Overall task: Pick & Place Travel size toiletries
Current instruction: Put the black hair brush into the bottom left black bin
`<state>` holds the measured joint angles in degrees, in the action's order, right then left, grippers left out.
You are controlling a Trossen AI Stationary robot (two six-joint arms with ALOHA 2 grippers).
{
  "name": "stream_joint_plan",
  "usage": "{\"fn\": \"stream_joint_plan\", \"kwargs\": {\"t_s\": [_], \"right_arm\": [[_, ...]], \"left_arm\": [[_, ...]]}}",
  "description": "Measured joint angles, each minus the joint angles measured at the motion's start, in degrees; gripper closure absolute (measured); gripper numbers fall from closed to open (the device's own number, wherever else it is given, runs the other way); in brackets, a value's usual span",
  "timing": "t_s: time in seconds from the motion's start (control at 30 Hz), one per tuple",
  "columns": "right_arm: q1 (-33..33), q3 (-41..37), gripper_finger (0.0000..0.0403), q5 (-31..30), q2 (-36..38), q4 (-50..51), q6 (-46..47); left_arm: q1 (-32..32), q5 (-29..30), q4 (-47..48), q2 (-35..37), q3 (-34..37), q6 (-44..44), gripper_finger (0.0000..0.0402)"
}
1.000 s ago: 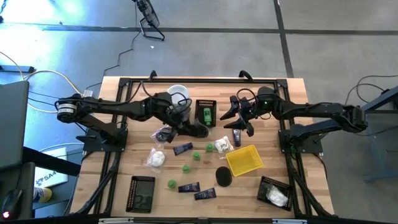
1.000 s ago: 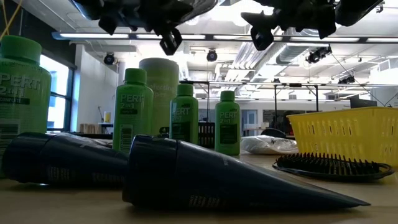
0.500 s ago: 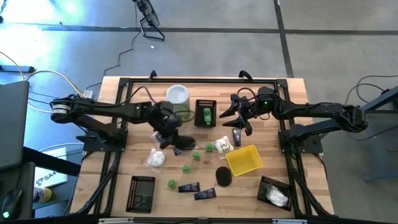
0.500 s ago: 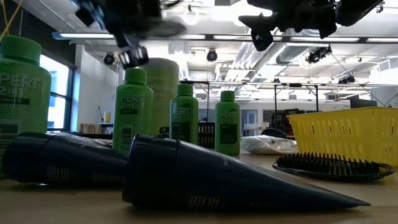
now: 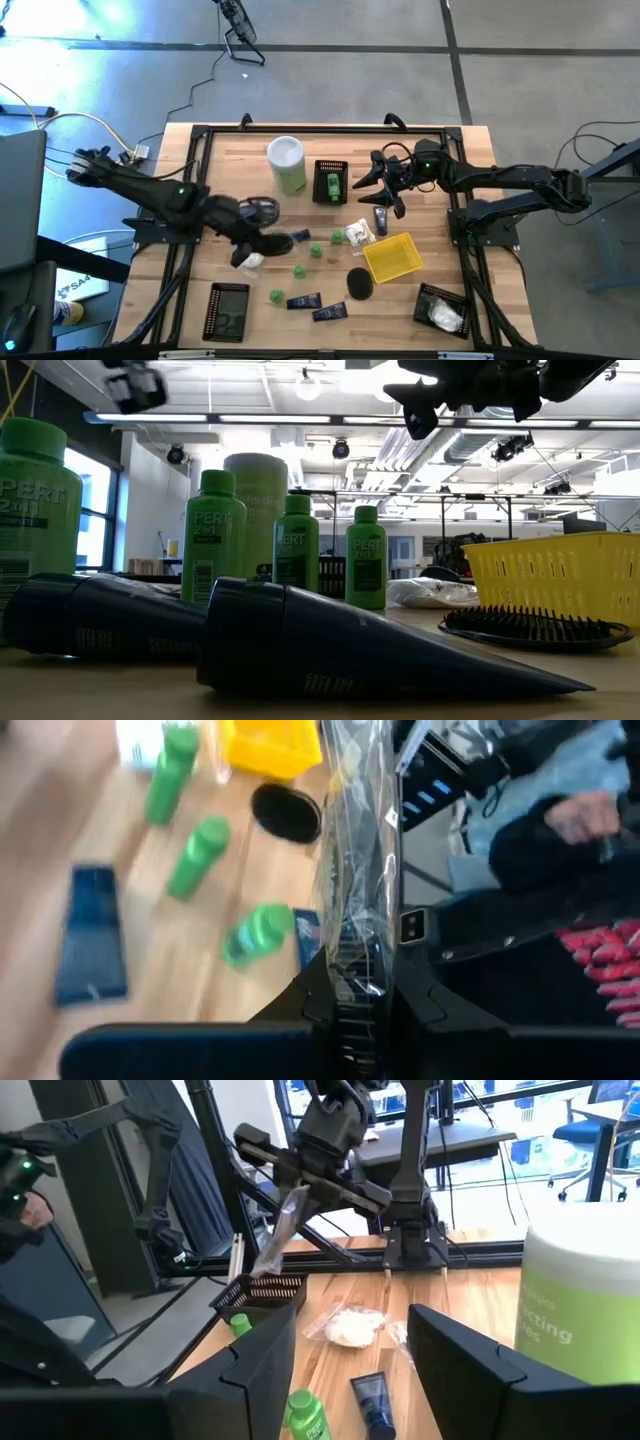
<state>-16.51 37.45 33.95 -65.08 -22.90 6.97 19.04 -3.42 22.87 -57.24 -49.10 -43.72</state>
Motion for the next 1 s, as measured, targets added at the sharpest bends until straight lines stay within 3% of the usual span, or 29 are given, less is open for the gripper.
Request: {"fn": "stream_joint_plan", "kwargs": {"t_s": [0.27,0.53,1.0], "right_arm": [[0.00,0.00,0.0216,0.46,0.00,0.02,-1.21],[0.01,0.00,0.0216,0.48,0.00,0.04,-1.23],[0.02,0.00,0.0216,0.83,-1.06,0.37,-1.21]], "left_arm": [[16.41,11.73,7.78,-2.82,0.05,-24.02,0.0371],[28.92,18.75,9.64,-8.19,0.11,-44.05,0.0371],[42.77,17.84,13.07,-15.39,0.09,-78.15,0.0371]]}}
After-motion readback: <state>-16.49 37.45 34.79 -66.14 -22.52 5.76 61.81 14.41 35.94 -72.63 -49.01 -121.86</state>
